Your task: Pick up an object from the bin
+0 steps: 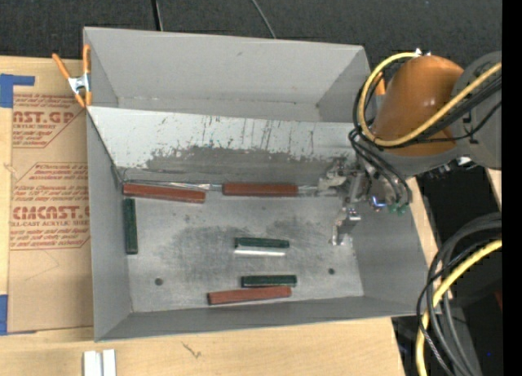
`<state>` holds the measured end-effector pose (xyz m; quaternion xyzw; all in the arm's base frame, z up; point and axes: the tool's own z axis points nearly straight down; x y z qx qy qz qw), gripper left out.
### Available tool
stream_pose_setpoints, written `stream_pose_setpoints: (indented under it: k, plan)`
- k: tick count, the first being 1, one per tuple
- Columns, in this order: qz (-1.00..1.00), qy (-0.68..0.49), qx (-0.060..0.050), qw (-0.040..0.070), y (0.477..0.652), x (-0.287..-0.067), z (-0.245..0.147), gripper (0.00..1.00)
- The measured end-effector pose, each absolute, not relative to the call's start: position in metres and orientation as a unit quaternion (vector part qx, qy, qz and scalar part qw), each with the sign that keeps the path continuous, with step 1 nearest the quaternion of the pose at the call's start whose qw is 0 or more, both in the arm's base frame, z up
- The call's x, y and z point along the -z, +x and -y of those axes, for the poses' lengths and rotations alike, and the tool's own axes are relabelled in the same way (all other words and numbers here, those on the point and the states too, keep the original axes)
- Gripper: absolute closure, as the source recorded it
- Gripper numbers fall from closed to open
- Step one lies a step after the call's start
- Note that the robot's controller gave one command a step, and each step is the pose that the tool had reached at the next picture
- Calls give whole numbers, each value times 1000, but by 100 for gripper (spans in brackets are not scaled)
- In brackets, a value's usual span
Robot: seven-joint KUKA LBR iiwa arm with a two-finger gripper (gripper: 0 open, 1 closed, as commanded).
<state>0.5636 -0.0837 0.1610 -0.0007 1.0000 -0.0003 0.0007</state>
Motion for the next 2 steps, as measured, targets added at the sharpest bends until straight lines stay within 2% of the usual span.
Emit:
stream_pose_setpoints:
  k: [1, 2]
  plan:
    - [-1000, -1, 0, 1, 564, -161, 84, 0]
    - [-999, -40, 1, 3, 550, -119, 58, 0]
